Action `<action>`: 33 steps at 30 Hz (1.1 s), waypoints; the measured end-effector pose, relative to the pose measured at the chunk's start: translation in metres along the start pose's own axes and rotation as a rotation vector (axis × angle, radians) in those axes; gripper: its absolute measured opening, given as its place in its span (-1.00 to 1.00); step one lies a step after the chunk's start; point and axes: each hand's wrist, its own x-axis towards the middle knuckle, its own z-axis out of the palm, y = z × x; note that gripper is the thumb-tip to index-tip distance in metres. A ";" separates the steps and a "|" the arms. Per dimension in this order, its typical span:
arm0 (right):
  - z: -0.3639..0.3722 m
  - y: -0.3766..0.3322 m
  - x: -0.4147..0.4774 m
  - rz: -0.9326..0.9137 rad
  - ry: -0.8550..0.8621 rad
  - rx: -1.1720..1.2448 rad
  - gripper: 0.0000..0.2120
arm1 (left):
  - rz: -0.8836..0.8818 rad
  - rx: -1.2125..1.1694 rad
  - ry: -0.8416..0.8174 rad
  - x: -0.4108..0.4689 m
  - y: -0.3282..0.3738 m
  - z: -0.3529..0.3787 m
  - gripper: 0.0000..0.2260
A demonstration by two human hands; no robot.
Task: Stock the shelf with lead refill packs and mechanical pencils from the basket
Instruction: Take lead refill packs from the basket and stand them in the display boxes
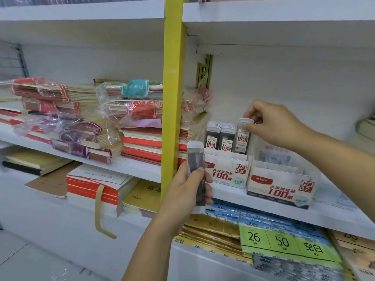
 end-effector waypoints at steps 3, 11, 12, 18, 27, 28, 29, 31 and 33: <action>0.009 0.008 0.005 0.012 0.005 -0.048 -0.90 | 0.043 0.017 0.006 -0.001 0.000 -0.001 -0.89; 0.017 0.013 0.005 -0.027 0.064 -0.252 -0.81 | 0.088 0.022 0.049 -0.002 0.003 0.001 -0.84; 0.015 0.012 0.003 -0.029 0.089 -0.241 -0.82 | 0.094 0.021 0.058 -0.002 0.003 0.002 -0.84; 0.000 -0.032 -0.043 -0.024 -0.041 0.268 -0.92 | 0.130 0.038 0.082 -0.008 0.007 0.008 -0.83; 0.015 -0.064 -0.084 0.084 -0.155 0.581 -0.75 | 0.274 0.259 0.054 -0.015 0.007 0.022 -0.79; 0.015 -0.063 -0.084 0.095 -0.161 0.592 -0.78 | 0.277 0.294 0.046 -0.015 0.006 0.024 -0.79; 0.015 -0.062 -0.084 0.100 -0.170 0.605 -0.83 | 0.272 0.316 0.039 -0.016 0.006 0.024 -0.78; 0.012 -0.056 -0.084 0.096 -0.180 0.623 -0.91 | 0.224 0.271 0.014 -0.016 0.007 0.021 -0.72; 0.006 -0.050 -0.083 0.098 -0.167 0.634 -0.84 | 0.113 0.146 -0.019 -0.016 0.008 0.016 -0.68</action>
